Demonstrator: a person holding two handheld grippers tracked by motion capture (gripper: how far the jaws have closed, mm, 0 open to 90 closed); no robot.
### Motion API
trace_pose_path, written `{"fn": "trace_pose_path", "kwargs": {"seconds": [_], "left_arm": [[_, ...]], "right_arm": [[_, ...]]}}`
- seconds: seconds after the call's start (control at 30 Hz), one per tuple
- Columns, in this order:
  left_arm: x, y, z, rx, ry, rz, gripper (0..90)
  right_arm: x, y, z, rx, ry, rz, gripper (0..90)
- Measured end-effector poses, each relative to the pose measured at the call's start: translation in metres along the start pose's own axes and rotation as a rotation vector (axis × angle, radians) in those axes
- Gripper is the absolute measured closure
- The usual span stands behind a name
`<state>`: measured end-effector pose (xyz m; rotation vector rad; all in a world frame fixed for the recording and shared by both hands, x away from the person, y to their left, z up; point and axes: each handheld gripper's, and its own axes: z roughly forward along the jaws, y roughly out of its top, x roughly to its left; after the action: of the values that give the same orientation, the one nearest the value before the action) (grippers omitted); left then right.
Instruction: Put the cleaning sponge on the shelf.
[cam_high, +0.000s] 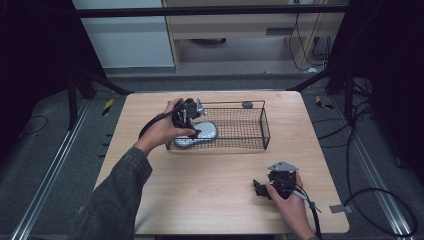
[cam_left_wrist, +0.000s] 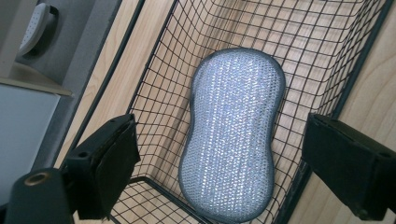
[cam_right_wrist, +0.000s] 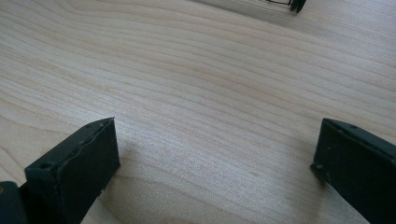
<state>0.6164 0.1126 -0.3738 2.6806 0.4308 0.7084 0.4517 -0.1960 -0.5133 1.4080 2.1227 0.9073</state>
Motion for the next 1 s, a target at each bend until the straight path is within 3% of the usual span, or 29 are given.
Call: {"fn": "trace_pose_path", "kwargs": {"seconds": [0.53, 0.73, 1.0], "left_arm": [[-0.02, 0.005, -0.006, -0.051, -0.011, -0.035, 4.4], [-0.035, 0.009, -0.013, -0.098, -0.015, -0.058, 4.1], [-0.051, 0.013, -0.02, -0.106, -0.011, -0.076, 4.1]], "right_arm": [[0.0, 0.0, 0.0, 0.0, 0.0, 0.001, 0.4], [0.0, 0.0, 0.0, 0.0, -0.001, 0.0, 0.4], [0.0, 0.0, 0.0, 0.001, -0.003, -0.001, 0.4]]}}
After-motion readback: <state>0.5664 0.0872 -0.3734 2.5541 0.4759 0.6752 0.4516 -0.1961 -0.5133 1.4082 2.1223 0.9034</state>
